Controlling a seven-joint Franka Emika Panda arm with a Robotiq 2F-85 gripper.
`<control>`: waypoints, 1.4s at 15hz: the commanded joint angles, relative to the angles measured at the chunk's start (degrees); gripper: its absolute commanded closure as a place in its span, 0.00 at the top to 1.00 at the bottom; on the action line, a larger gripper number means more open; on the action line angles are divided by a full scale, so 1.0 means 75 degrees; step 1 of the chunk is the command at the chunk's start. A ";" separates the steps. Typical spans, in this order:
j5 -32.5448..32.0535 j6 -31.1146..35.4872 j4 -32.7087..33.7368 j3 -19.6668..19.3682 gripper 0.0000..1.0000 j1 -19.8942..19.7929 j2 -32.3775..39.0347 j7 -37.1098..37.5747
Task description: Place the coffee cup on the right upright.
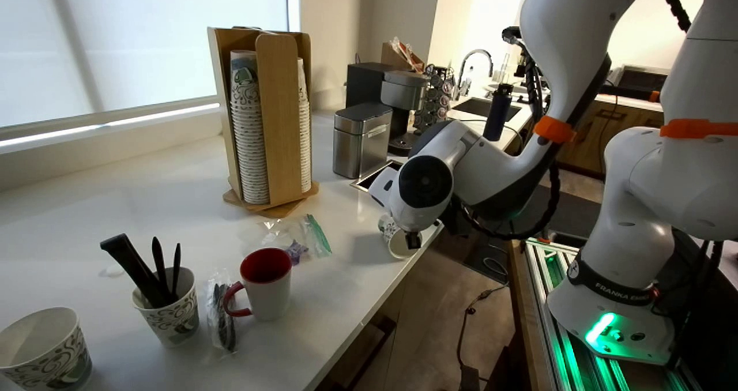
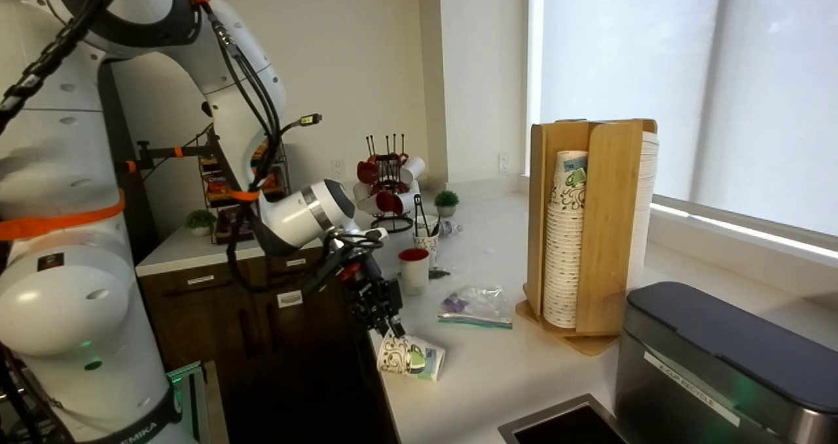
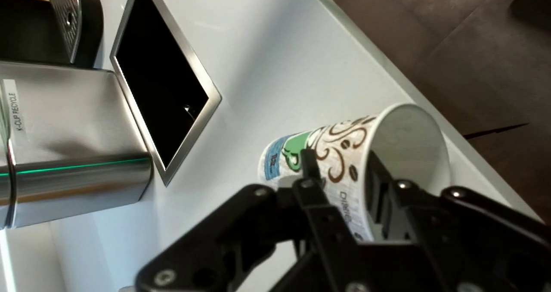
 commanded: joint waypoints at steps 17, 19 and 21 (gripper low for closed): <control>0.4643 0.4898 -0.0660 -0.2474 0.01 -0.1617 -0.1538 -0.4398; 0.5878 0.5563 -0.1001 -0.3143 0.01 -0.0822 -0.1731 -0.5298; 0.7101 0.5858 -0.1410 -0.3900 0.01 0.0348 -0.2209 -0.6228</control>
